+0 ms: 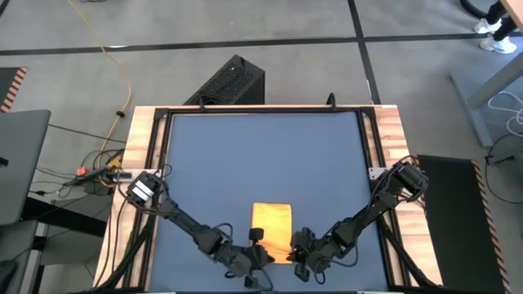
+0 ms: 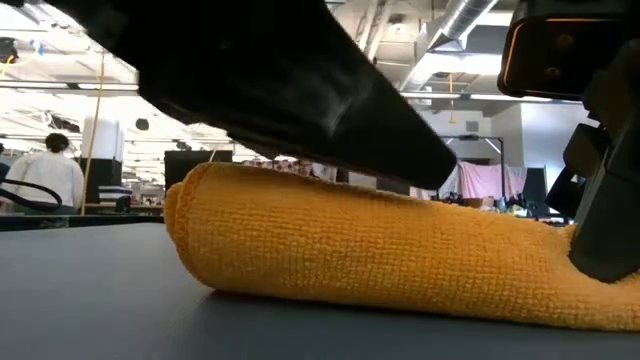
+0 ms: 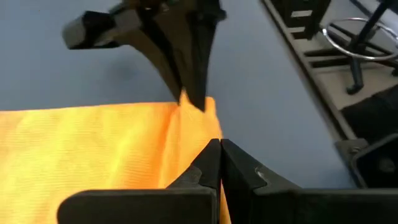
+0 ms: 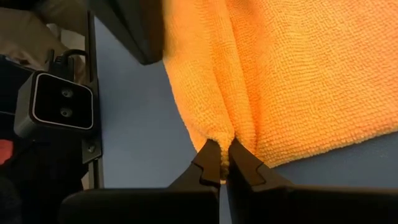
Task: Roll towel into tight, uniform cylinder
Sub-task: Roll the orange microfiber towel
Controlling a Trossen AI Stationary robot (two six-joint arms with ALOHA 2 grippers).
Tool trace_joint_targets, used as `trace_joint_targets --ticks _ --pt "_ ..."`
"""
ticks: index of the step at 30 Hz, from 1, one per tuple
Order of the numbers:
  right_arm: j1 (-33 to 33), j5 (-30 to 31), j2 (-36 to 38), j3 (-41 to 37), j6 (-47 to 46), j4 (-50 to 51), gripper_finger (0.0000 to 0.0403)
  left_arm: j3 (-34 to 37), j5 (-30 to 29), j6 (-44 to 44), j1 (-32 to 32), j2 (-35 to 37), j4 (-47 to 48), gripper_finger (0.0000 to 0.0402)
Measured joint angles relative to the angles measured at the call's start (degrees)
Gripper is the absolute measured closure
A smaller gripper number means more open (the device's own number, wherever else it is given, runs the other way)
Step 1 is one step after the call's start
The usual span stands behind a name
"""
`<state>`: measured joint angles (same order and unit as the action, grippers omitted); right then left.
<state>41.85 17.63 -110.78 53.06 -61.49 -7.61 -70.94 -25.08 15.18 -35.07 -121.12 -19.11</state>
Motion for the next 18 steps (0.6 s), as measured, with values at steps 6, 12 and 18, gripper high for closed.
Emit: trace_joint_targets --ticks 6,12,18 --pt "0.00 -0.13 0.00 -0.02 -1.03 -0.09 0.0379 -0.02 0.28 1.16 0.92 0.00 3.26 0.0402" --pt "0.00 -0.15 -0.02 -0.02 -1.44 -0.11 0.0370 -0.02 0.48 2.04 1.63 0.00 5.17 0.0401" --pt "-0.26 -0.33 -0.04 -0.09 -3.93 -1.29 0.0337 -0.06 0.69 4.03 1.70 -0.80 5.94 0.0401"
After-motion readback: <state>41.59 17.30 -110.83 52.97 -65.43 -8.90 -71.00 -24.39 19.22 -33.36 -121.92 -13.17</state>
